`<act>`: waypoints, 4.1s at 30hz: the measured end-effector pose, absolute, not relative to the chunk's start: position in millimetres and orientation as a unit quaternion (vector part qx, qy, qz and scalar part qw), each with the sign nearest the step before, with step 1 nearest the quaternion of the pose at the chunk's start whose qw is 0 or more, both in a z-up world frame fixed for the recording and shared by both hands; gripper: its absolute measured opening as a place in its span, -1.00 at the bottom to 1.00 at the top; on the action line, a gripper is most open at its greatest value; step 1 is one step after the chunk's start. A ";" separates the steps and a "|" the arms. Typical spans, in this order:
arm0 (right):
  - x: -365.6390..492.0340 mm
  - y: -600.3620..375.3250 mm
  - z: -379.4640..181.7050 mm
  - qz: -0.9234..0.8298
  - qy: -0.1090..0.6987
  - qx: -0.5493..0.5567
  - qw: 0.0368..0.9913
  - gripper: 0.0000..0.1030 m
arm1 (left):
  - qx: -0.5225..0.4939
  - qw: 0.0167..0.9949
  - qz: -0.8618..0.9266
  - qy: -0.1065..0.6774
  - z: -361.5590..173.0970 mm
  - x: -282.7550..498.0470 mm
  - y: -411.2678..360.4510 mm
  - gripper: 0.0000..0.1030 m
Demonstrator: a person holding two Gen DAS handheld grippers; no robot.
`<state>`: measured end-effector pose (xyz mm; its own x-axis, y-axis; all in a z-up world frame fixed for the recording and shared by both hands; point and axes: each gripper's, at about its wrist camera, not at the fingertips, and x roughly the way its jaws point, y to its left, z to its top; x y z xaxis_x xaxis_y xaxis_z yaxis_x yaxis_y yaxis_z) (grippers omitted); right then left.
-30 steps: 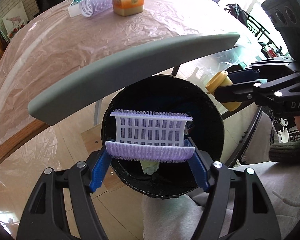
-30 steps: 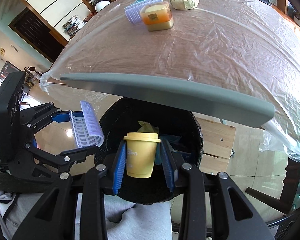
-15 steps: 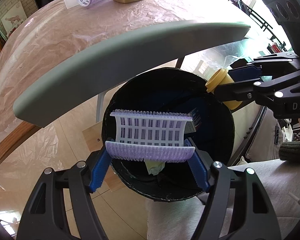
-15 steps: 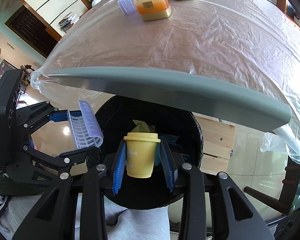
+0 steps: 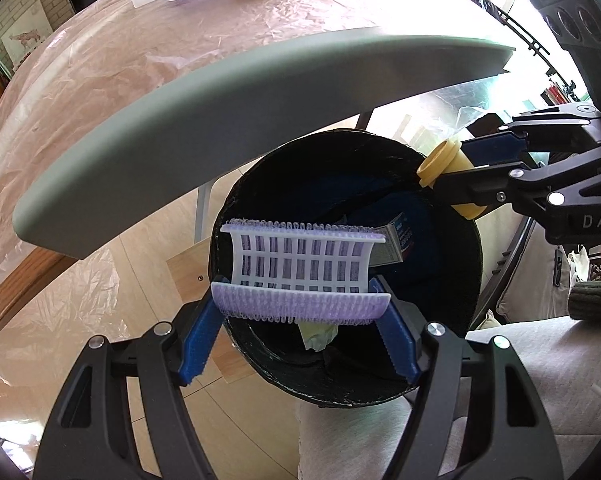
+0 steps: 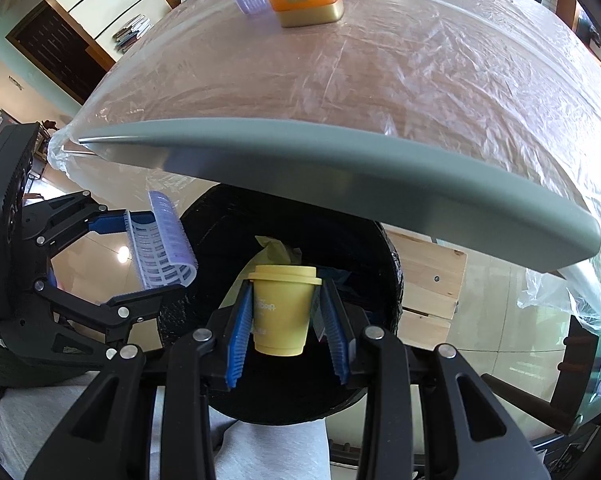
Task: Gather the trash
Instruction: 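Open both tools to drop the roller and cup into the bin, then grasp the second hair roller with the left tool while the right tool grasps the orange tub, then carry the hair roller and orange tub over the black trash bin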
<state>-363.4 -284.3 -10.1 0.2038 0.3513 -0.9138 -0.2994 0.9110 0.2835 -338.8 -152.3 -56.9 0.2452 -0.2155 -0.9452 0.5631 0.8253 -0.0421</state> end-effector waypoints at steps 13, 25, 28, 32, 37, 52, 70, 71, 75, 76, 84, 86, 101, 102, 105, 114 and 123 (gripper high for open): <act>-365.4 -281.1 -11.8 0.199 0.592 0.011 0.781 0.00 | 0.125 0.780 -0.268 0.552 -53.3 -335.9 -139.7 0.46; -368.8 -295.0 9.5 0.198 0.582 0.017 0.789 0.12 | 0.128 0.782 -0.271 0.547 -43.4 -338.6 -138.1 0.60; -376.9 -301.3 32.9 0.221 0.561 0.027 0.797 0.12 | 0.120 0.785 -0.285 0.536 -24.4 -343.8 -133.8 0.60; -384.0 -303.7 74.5 0.236 0.511 0.017 0.826 0.39 | 0.099 0.788 -0.329 0.511 20.4 -341.5 -121.9 0.67; -356.0 -305.6 98.1 0.183 0.450 0.013 0.874 0.74 | 0.130 0.851 -0.282 0.423 62.2 -304.2 -111.0 0.94; -262.8 -263.5 61.7 0.162 0.467 -0.019 0.869 0.63 | 0.209 0.816 -0.322 0.433 37.0 -176.1 -133.7 0.93; -239.8 -251.9 46.2 0.147 0.470 -0.020 0.870 0.32 | 0.212 0.772 -0.386 0.458 11.2 -145.0 -159.5 0.14; -236.5 -250.2 45.6 0.144 0.468 -0.020 0.871 0.32 | 0.209 0.772 -0.388 0.459 11.2 -142.6 -159.1 0.12; -231.3 -252.1 44.7 0.140 0.466 -0.010 0.874 0.20 | 0.205 0.772 -0.391 0.458 11.8 -140.3 -160.5 -0.03; -229.6 -252.7 44.1 0.139 0.468 -0.007 0.873 0.14 | 0.204 0.772 -0.392 0.458 12.0 -140.3 -160.7 -0.04; -227.3 -267.9 45.0 0.143 0.477 0.042 0.866 -0.10 | 0.178 0.769 -0.400 0.465 18.0 -143.6 -149.8 -0.12; -229.2 -275.5 45.1 0.147 0.481 0.070 0.862 -0.11 | 0.164 0.768 -0.399 0.474 19.1 -145.3 -146.2 -0.12; -241.2 -296.4 52.7 0.164 0.475 0.136 0.854 -0.12 | 0.100 0.792 -0.372 0.474 32.8 -170.1 -129.8 -0.14; -242.0 -296.8 54.3 0.165 0.473 0.137 0.854 -0.12 | 0.098 0.794 -0.370 0.473 33.7 -171.8 -128.9 -0.14; -243.9 -300.1 57.3 0.170 0.472 0.143 0.853 -0.12 | 0.090 0.801 -0.361 0.470 36.9 -178.2 -126.1 -0.14; -255.0 -307.5 69.3 0.182 0.469 0.145 0.852 -0.12 | 0.072 0.817 -0.331 0.467 42.7 -196.7 -117.0 -0.14; -271.8 -312.6 83.4 0.206 0.465 0.134 0.850 -0.12 | 0.071 0.831 -0.311 0.455 53.7 -220.4 -113.3 -0.14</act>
<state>-271.8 -312.6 83.4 0.4825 0.4758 -0.7354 -0.2258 0.8788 0.4205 -220.4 -113.3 53.7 0.3918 -0.4533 -0.8006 0.5821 0.7960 -0.1659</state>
